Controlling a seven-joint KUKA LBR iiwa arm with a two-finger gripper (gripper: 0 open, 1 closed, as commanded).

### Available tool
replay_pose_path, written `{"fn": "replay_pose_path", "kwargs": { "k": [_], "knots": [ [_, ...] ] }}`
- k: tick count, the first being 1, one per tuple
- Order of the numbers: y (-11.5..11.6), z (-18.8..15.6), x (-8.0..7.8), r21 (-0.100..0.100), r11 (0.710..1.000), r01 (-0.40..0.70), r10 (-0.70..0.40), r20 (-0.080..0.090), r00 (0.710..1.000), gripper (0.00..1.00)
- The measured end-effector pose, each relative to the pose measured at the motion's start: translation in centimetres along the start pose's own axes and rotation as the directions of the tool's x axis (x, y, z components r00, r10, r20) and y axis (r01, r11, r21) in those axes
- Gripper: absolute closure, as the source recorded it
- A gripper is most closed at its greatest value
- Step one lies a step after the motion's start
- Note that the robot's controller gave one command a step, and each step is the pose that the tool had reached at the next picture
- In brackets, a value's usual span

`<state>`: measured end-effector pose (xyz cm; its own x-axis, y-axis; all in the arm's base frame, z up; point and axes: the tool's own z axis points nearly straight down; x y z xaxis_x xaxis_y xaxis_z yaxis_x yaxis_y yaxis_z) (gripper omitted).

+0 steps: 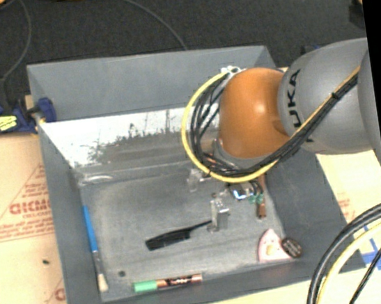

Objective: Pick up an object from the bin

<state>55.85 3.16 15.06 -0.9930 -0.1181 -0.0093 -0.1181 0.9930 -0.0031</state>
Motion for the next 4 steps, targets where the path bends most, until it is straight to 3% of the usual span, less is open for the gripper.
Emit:
{"fn": "replay_pose_path", "kwargs": {
  "k": [1,2,3,4],
  "knots": [
    [5.0,5.6,0.9,-0.006,1.000,-0.024,0.024,-0.003,1.000,0.00],
    [4.5,8.0,-0.4,-0.001,1.000,-0.023,0.023,0.003,1.000,0.00],
    [0.4,7.9,-1.2,0.000,0.996,-0.088,0.088,0.008,0.996,1.00],
    [0.4,7.9,-1.2,0.000,0.996,-0.087,0.087,0.008,0.996,1.00]
  ]
}}
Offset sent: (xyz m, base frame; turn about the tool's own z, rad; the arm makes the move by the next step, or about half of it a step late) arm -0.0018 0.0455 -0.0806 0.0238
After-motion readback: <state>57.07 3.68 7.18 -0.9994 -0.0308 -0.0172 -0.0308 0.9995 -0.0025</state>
